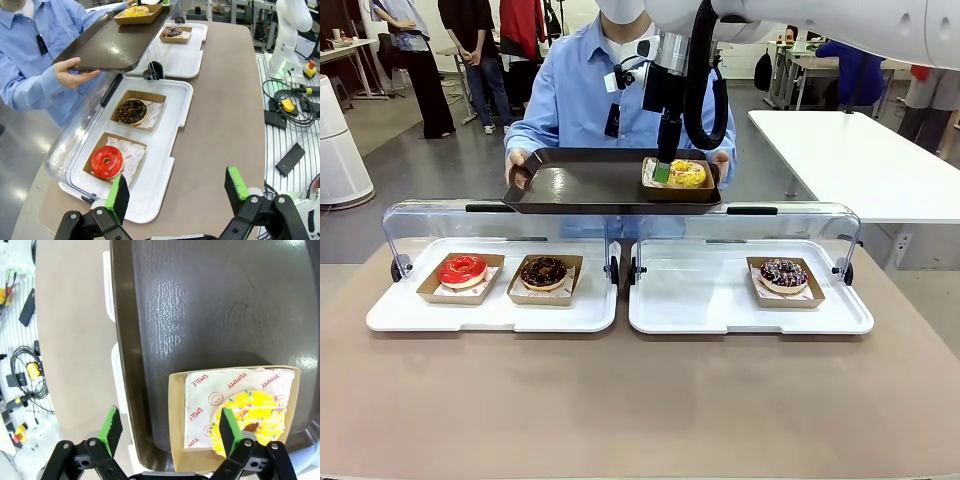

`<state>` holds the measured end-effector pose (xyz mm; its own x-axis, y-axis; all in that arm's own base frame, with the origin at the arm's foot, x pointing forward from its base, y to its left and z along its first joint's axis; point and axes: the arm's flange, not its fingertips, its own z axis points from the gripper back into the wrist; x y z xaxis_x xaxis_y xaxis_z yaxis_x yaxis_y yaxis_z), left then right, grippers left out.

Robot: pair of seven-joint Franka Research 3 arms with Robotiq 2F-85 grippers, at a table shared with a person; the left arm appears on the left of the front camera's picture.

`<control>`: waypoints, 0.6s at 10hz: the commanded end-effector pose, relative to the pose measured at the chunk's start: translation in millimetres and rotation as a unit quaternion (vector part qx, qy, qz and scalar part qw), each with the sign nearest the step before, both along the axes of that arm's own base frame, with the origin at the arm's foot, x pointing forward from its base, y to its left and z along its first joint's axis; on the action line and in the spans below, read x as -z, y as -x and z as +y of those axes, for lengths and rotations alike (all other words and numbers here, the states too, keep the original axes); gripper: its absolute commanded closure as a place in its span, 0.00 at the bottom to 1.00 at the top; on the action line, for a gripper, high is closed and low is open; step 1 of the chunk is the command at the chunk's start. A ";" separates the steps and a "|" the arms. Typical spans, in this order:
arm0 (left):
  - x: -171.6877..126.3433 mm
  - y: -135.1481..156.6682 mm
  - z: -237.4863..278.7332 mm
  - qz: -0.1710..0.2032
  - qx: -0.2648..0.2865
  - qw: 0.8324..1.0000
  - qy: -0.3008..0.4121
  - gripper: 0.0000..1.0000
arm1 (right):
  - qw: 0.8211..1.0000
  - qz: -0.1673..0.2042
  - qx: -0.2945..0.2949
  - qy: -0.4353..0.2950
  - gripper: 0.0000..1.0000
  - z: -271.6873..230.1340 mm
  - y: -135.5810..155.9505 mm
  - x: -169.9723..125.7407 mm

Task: Provide the desired donut to the person.
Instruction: Place the picked Paper togo box onto the Handle tray extended by the person.

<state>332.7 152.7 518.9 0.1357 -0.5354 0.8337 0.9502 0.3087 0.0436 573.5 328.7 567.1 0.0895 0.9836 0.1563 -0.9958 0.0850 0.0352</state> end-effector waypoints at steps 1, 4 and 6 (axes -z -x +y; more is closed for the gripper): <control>-0.7 1.3 0.8 -0.003 0.000 1.000 0.004 0.00 | 1.000 0.012 0.004 0.004 0.00 -1.8 9.5 -6.5; -0.7 1.3 0.8 -0.003 0.000 1.000 0.004 0.00 | 0.999 0.024 -0.006 0.029 0.00 -34.7 77.0 -37.9; -0.7 1.3 0.8 -0.003 0.000 1.000 0.004 0.00 | 0.999 0.010 -0.008 0.033 0.00 -79.3 124.8 -54.6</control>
